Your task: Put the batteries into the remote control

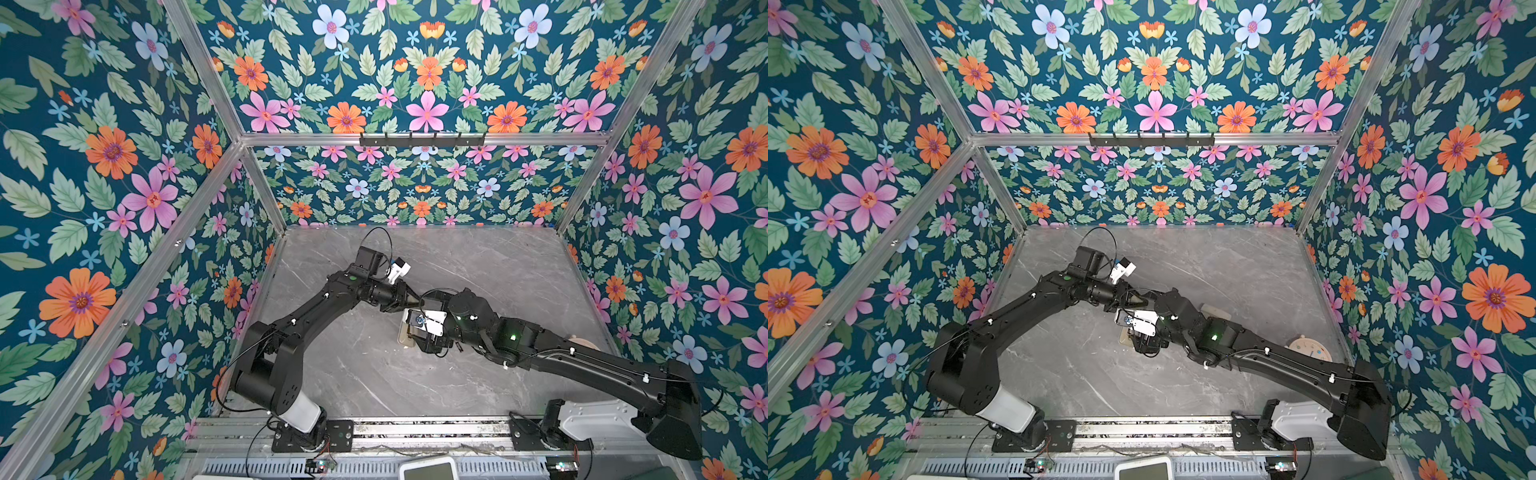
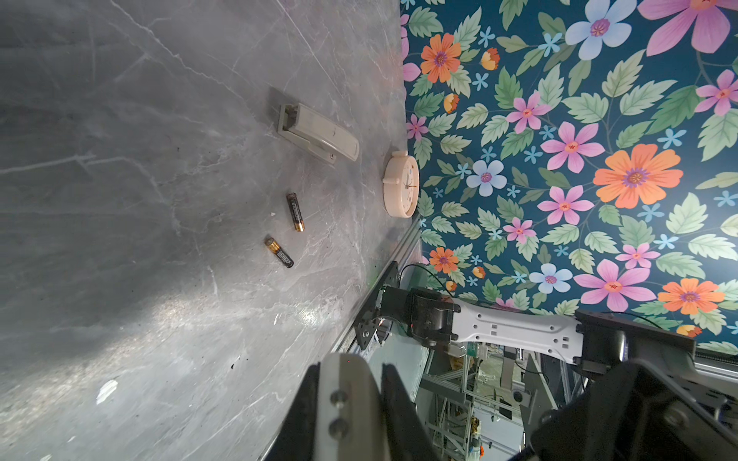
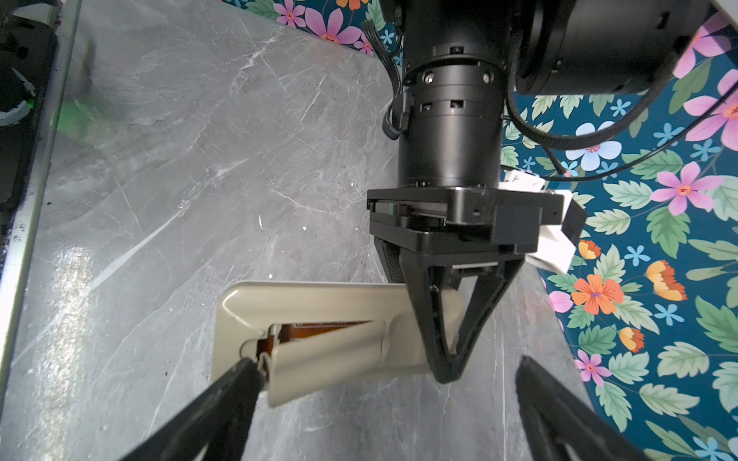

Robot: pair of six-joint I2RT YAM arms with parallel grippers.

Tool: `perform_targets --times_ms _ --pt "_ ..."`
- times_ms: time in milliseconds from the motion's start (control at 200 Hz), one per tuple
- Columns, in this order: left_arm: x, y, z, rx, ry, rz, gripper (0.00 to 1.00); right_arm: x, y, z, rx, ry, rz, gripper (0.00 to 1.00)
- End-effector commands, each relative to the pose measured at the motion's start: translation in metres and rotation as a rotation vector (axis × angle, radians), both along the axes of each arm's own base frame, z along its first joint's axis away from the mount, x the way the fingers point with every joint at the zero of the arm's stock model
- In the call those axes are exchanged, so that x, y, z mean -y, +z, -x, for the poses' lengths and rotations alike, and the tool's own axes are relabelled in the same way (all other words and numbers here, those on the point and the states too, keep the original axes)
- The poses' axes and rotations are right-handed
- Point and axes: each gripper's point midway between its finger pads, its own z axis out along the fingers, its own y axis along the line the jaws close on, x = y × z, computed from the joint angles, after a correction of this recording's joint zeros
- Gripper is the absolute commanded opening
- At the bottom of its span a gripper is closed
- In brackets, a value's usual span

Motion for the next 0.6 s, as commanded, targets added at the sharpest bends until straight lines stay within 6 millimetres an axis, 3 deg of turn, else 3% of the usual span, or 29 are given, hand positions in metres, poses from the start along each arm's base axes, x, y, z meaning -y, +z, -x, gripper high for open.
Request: perform_targets --times_ms 0,595 --pt "-0.003 0.003 0.006 -0.020 -0.014 0.002 0.00 0.004 0.007 -0.010 0.037 -0.054 -0.015 0.99" --pt "-0.007 0.014 -0.007 0.004 0.042 0.014 0.00 0.008 0.006 -0.011 0.040 -0.072 -0.021 0.99"
